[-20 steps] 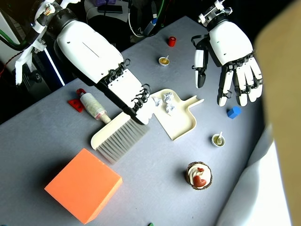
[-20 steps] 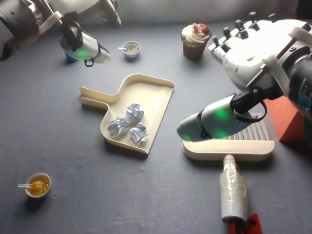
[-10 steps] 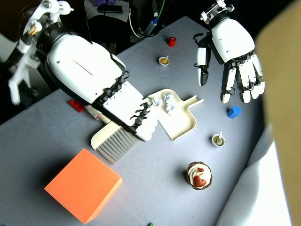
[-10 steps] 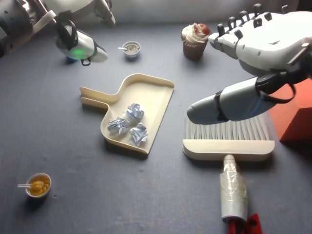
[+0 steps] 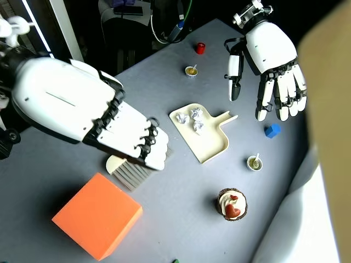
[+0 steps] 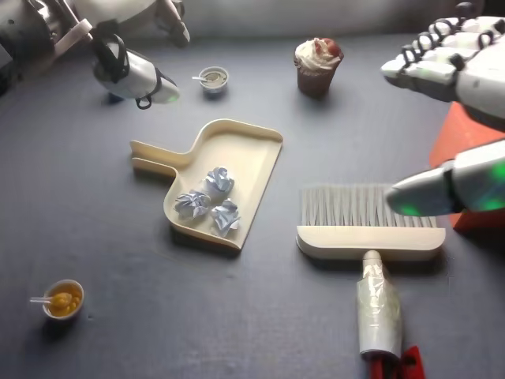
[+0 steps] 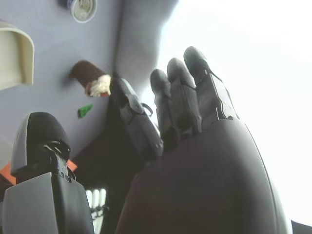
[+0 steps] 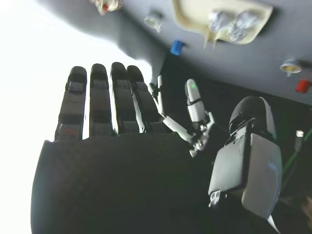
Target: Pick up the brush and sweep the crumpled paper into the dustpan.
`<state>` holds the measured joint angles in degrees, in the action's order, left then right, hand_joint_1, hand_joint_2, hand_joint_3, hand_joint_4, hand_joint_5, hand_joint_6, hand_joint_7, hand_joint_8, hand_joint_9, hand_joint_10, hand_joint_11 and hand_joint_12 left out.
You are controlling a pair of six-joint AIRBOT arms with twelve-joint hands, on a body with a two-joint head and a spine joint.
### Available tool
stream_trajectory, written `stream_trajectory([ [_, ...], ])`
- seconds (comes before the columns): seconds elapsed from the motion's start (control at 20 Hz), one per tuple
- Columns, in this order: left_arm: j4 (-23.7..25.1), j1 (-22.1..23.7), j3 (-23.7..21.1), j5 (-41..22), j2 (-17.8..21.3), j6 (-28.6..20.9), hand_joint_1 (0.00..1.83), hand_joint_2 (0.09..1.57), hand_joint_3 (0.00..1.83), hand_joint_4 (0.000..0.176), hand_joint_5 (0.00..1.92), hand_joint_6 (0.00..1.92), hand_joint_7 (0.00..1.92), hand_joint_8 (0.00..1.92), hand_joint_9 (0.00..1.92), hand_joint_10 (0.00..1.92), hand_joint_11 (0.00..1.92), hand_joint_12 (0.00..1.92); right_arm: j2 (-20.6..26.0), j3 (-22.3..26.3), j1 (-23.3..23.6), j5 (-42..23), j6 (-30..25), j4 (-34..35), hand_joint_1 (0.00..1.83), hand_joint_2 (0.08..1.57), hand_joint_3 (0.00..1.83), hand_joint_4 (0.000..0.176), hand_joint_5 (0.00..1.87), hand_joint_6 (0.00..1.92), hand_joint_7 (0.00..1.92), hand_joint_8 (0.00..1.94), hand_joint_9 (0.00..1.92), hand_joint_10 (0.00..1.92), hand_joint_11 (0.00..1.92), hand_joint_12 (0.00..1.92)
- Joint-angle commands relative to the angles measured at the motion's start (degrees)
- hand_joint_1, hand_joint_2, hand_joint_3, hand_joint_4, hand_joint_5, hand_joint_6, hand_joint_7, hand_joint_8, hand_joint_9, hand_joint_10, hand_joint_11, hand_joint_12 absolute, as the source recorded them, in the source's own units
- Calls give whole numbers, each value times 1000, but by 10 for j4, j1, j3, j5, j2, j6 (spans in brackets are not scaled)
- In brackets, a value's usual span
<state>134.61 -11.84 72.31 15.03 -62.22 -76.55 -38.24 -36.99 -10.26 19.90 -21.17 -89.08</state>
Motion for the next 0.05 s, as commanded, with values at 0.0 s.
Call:
stream_trajectory([
  [0.0,21,7,0,51,7,2,794,1034,2,46,774,1,420,12,310,5,132,422,17,0,4,-16,-3,-8,0,934,26,0,36,2,75,2,55,7,54,23],
])
